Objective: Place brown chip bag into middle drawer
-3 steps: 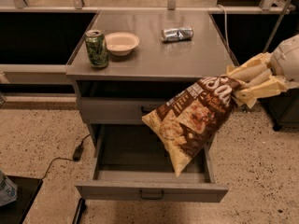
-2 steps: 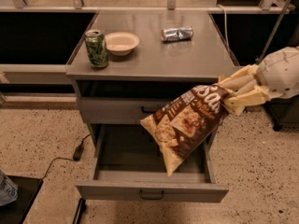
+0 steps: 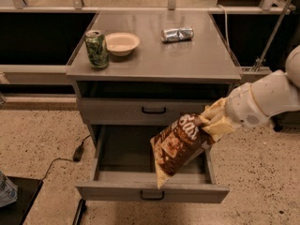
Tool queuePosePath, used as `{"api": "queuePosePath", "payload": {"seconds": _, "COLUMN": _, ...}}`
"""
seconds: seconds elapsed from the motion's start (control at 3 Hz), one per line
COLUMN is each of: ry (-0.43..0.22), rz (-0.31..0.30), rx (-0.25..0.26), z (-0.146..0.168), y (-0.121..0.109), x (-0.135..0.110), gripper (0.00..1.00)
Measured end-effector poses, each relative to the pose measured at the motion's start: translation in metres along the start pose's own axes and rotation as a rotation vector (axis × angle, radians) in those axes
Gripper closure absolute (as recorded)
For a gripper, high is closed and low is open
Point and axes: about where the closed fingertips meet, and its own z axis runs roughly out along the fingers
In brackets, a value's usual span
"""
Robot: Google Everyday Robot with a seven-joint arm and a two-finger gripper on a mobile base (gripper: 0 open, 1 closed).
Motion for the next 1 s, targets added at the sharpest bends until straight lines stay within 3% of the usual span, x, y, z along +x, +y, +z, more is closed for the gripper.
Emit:
{"api": "queuePosePath", "payload": {"seconds": 0.33, "ry": 0.086, "rz": 0.074, "rx": 0.029, "z": 0.029, "y": 0.005, "x": 0.034, "gripper": 1.0}}
{"api": "queuePosePath", "payload": {"seconds": 1.0, "ry": 0.102, "rz": 0.089, "rx": 0.02, "z": 0.043, "y": -0.007, "x": 0.044, "gripper": 1.0}}
